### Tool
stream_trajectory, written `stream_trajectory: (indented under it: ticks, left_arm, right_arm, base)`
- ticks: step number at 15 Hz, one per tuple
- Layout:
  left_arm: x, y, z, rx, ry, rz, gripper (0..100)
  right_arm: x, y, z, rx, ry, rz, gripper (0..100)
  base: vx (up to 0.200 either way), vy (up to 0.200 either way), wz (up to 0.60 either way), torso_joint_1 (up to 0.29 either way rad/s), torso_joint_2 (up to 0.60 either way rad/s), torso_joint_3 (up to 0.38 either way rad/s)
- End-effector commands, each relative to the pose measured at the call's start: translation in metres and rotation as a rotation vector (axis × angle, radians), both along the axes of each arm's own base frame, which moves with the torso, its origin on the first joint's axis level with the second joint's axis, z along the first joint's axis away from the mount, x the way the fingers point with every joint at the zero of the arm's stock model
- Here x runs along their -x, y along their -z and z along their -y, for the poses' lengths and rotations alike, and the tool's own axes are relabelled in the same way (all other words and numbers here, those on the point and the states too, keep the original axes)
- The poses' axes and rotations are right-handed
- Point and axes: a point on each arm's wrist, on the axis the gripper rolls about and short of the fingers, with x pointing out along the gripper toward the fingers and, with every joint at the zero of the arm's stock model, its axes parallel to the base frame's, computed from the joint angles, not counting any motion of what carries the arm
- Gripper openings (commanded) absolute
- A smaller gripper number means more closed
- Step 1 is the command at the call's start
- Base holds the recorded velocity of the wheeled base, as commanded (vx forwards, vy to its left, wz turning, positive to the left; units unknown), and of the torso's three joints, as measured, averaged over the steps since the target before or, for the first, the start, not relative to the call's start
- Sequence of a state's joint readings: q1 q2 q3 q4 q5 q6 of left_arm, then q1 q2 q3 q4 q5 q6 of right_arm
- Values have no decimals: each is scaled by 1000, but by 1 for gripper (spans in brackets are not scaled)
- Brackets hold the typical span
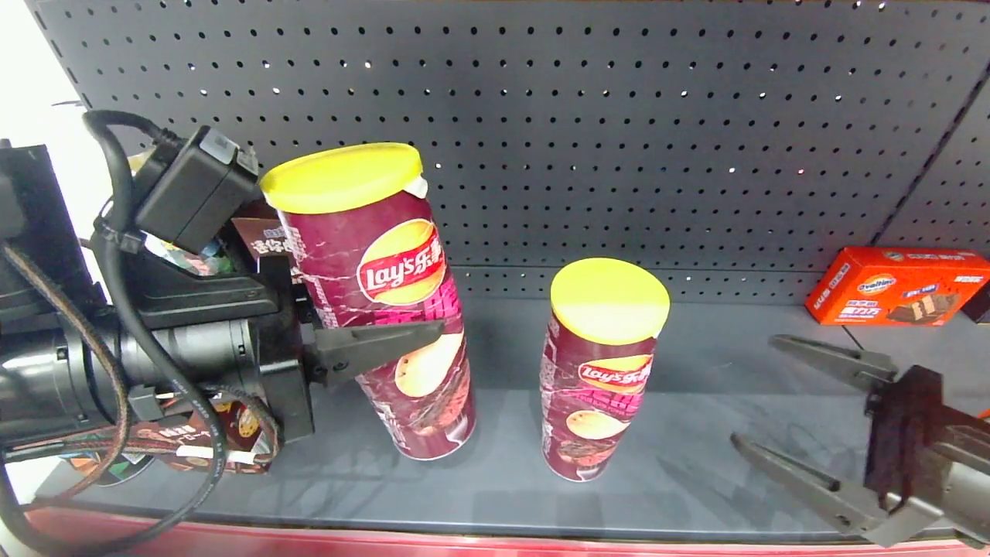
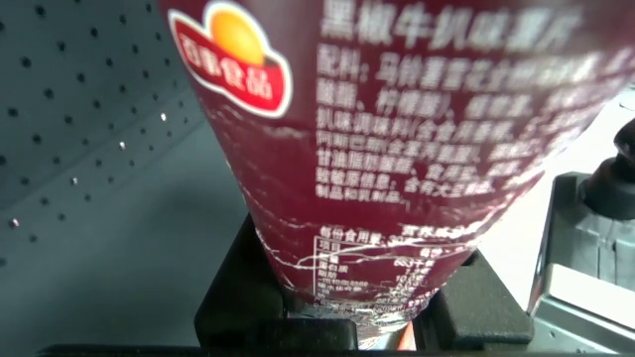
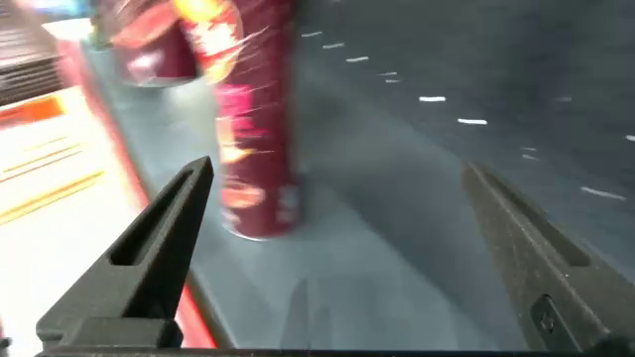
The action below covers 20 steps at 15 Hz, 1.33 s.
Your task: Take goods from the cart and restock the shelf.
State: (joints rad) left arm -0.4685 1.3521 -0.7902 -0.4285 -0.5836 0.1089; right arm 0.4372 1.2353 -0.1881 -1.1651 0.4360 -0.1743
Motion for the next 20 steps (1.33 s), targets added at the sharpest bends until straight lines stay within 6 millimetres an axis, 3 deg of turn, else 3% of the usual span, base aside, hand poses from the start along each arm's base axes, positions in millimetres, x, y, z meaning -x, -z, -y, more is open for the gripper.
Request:
stream_trajectory:
  ticks: [1,4,6,9,11,14,20]
  left_arm:
    - [13,4,-6,-1,2,1,0]
    - [26,8,-13,0,2,0,0]
    - [28,5,-14,6,2,11,0]
    - [28,1,-13,13,6,27,0]
    - [27,-2,-12,15,8,35,0]
    - [18,-7,-7,18,11,43,0]
    - [7,-7,-1,30,13,64,0]
  right_arm:
    - [56,-17,37,-89,199,83,100]
    - [99,-6,56,-112,310,60,100]
    - [133,12,70,-111,379,35,100]
    - [167,49,83,-116,453,-9,100]
    - [172,67,85,-99,476,-68,100]
    - [158,100,81,-98,505,-166,100]
    - [158,98,81,-59,512,-103,100]
  base:
    - [0,0,0,0,0,0]
    - [0,0,0,0,0,0]
    - [0,0,0,0,0,0]
    - [0,0,0,0,0,0]
    - [0,0,0,0,0,0]
    - [0,0,0,0,0,0]
    - [0,0,0,0,0,0]
